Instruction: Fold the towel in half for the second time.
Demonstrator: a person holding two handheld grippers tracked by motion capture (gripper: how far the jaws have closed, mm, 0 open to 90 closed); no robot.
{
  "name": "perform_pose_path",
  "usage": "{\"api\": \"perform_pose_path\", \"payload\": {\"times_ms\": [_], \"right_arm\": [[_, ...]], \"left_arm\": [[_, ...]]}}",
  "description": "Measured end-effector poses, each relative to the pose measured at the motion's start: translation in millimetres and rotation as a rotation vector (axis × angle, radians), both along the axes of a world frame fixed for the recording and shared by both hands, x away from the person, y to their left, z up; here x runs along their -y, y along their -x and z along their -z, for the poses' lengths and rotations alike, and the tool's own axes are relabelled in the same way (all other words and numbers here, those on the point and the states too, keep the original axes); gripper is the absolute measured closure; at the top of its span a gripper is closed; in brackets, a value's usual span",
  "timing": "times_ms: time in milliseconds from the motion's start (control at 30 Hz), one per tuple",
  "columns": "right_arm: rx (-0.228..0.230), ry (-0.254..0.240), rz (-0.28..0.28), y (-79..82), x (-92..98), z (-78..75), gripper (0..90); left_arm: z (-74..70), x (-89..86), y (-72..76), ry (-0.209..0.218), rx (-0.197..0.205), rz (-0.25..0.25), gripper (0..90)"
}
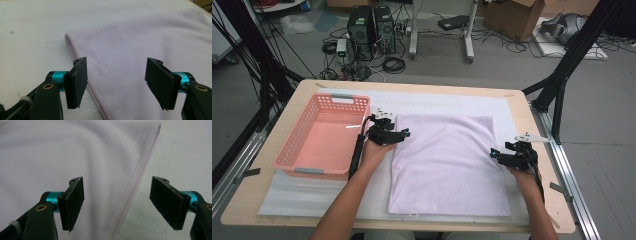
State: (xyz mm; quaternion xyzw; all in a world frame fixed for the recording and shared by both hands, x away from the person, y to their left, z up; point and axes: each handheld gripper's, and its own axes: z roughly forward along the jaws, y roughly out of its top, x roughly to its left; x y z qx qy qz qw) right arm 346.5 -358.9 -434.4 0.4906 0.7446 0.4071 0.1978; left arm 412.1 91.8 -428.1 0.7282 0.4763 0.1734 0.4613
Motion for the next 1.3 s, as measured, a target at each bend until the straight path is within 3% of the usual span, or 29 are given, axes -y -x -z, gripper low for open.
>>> {"api": "perform_pose_path", "payload": {"times_ms": [33, 100, 200, 300, 367, 467, 533, 567, 600, 667, 767, 833, 900, 967, 1133, 1200, 1300], "right_arm": [[-0.008, -0.006, 0.009, -4.6, 0.7, 0.3, 26.5], [-0.019, -0.018, 0.027, -13.6, 2.0, 0.2, 27.2], [-0.025, 0.001, 0.037, -27.5, 3.0, -1.4, 33.6], [-0.029, 0.022, 0.053, -41.6, 4.0, -3.4, 39.8], [-0.038, 0.034, 0.068, -51.9, 4.7, -3.7, 40.8], [-0.048, 0.037, 0.094, -66.5, 4.0, -2.1, 42.5], [-0.052, 0.037, 0.104, -75.5, 2.0, -0.5, 46.5], [-0.044, 0.043, 0.107, -79.2, 0.4, 0.0, 49.6], [-0.035, 0.049, 0.113, -82.3, -1.4, 0.6, 50.7], [-0.049, 0.054, 0.115, -90.6, -4.7, 4.1, 50.8], [-0.085, 0.088, 0.105, -99.5, -12.1, 10.6, 53.2], [-0.076, 0.081, 0.127, -100.1, -13.3, 11.6, 64.1], [-0.084, 0.037, 0.122, -100.1, -14.2, 12.0, 83.4], [-0.069, 0.074, 0.114, -100.0, -17.5, 11.3, 85.6], [-0.075, 0.046, 0.134, -101.1, -6.9, 10.4, 86.8], [-0.062, 0.045, 0.15, -101.3, -5.9, 9.9, 87.0], [-0.02, 0.019, 0.169, -100.2, -4.9, 6.5, 87.2]], "left_arm": [[1.5, -1.0, -2.5, 0.011, 0.009, -0.008, 35.0], [5.5, -2.0, -9.7, 0.001, -0.019, -0.036, 40.0], [9.1, -3.6, -20.3, 0.02, -0.042, -0.064, 42.5], [10.7, -2.8, -30.3, 0.0, -0.053, -0.072, 43.4], [12.3, -1.6, -37.8, -0.027, -0.081, -0.078, 44.4], [14.3, -0.1, -46.0, -0.038, -0.089, -0.094, 45.2], [18.6, 0.5, -48.8, -0.063, -0.06, -0.091, 44.9], [21.9, 1.0, -50.4, -0.076, -0.073, -0.084, 44.7], [23.4, 2.0, -50.6, -0.086, -0.06, -0.077, 44.7], [22.9, 2.3, -51.8, -0.095, -0.059, -0.082, 46.8], [22.6, 2.6, -53.2, -0.127, -0.045, -0.076, 57.9], [23.0, 3.9, -54.4, -0.107, -0.048, -0.073, 68.3], [23.1, 5.4, -56.1, -0.073, -0.068, -0.063, 80.4], [23.1, 5.0, -58.0, -0.057, -0.076, -0.076, 85.1], [17.4, 0.6, -59.4, 0.013, -0.05, -0.145, 86.1], [13.4, 1.4, -58.5, 0.018, -0.027, -0.15, 86.1], [9.5, -1.6, -57.5, 0.044, -0.023, -0.155, 86.1]]}}
